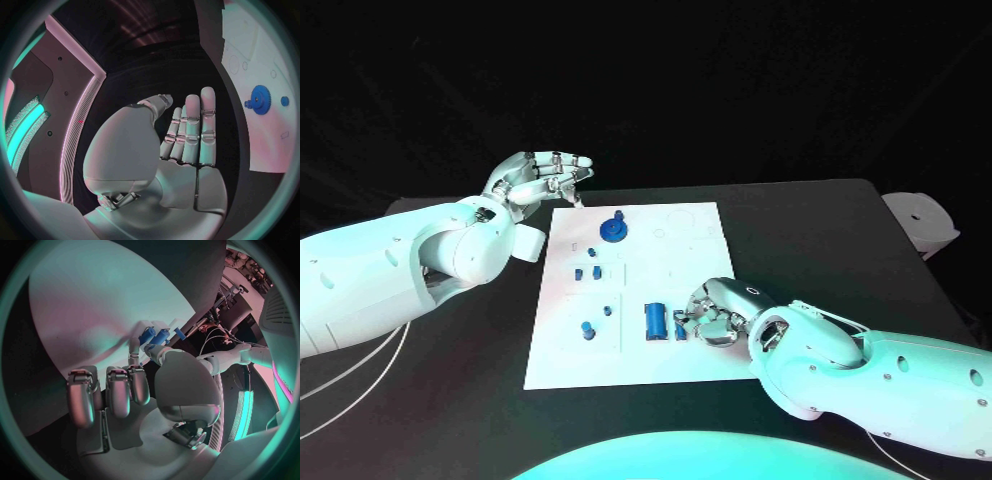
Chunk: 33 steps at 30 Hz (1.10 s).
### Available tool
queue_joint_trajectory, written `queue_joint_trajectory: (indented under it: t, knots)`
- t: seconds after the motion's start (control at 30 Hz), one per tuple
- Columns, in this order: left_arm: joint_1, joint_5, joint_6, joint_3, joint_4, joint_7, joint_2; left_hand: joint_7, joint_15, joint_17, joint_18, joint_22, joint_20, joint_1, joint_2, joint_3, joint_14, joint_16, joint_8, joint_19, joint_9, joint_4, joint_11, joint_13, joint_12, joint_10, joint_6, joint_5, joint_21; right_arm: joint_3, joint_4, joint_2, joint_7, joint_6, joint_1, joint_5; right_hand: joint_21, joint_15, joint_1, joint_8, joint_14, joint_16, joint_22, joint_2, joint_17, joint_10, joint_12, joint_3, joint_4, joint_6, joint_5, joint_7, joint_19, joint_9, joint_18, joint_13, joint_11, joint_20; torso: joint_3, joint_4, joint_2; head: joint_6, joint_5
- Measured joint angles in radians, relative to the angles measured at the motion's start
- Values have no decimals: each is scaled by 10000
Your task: Assemble the parts on the task board
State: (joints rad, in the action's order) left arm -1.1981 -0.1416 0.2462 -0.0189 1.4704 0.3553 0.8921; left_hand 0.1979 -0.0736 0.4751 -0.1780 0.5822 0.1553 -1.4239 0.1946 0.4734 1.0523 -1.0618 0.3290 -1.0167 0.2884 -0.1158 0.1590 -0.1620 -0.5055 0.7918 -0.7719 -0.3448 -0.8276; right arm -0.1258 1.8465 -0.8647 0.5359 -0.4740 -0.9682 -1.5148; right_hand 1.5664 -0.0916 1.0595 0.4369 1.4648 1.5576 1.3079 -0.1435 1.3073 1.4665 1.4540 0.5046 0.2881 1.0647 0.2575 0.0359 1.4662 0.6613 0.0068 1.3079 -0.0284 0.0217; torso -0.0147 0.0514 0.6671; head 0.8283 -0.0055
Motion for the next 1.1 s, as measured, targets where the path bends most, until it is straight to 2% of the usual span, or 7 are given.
queue_joint_trajectory:
  t: [0.17,0.3,0.37,0.53,0.63,1.07,1.1]
  knots:
    - [1,0,-2,0,2,-8,12,0,0,0,0,0,0,0,0,0,0,0,0,0,0,0,0,0,0,0,0,0,0,0,250,-262,-127,-209,2,-31,0,0,-19,0,0,0,-1,-19,0,0,0,-98,-98,0,-118,0,0,16,0,0,0,0,-9,-3,0,-17,30]
    - [1,0,-3,0,2,-13,28,0,0,1,1,-1,0,0,0,0,0,0,0,0,0,0,0,0,0,0,0,0,0,1,470,-489,-323,-285,2,-23,0,0,74,0,0,0,-1,-285,0,0,0,-238,-238,0,-587,0,-5,23,1,-1,0,-5,-9,6,-1,-17,47]
    - [1,0,-3,0,4,-15,33,28,0,1,0,-1,0,0,0,0,0,0,0,0,0,0,0,0,0,0,28,0,0,2,529,-570,-410,-266,2,-1,0,1,204,0,0,0,-2,-514,0,0,0,-364,-363,0,-1060,0,-37,32,-1,-1,0,-36,-9,10,-2,-13,55]
    - [1,0,-4,0,9,-18,39,36,0,1,0,-2,0,0,0,0,0,0,0,0,0,0,0,0,0,0,36,0,0,1,598,-706,-599,-75,26,82,0,1,333,0,0,0,-2,-650,0,0,0,-528,-474,0,-1635,0,-37,32,0,-1,0,-36,-9,18,-3,-1,58]
    - [1,0,-5,0,9,-20,39,36,0,1,0,-2,0,0,0,0,0,0,0,0,0,0,0,0,0,0,36,0,0,-2,609,-726,-681,74,43,138,0,1,373,0,-1,-1,-3,-691,-1,0,0,-564,-510,0,-1803,0,-37,32,0,-1,0,-36,-7,18,-8,6,47]
    - [1,-1,-9,0,7,-27,40,36,0,2,0,-3,0,0,0,0,0,0,0,0,0,0,0,0,0,0,36,0,0,-3,429,-595,-753,378,61,255,0,1,376,1,-1,-1,-4,-688,7,0,-1,-564,-510,0,-1858,0,-37,22,0,-1,0,-36,1,-12,6,29,39]
    - [1,-1,-9,0,7,-28,40,36,0,-1,0,0,0,7,-7,0,0,0,0,0,0,0,8,0,0,-8,35,0,0,-3,404,-568,-753,383,64,258,0,1,427,1,0,-1,-4,-637,7,0,-1,-564,-510,0,-1858,0,-37,22,0,-1,0,-36,1,-12,8,30,42]
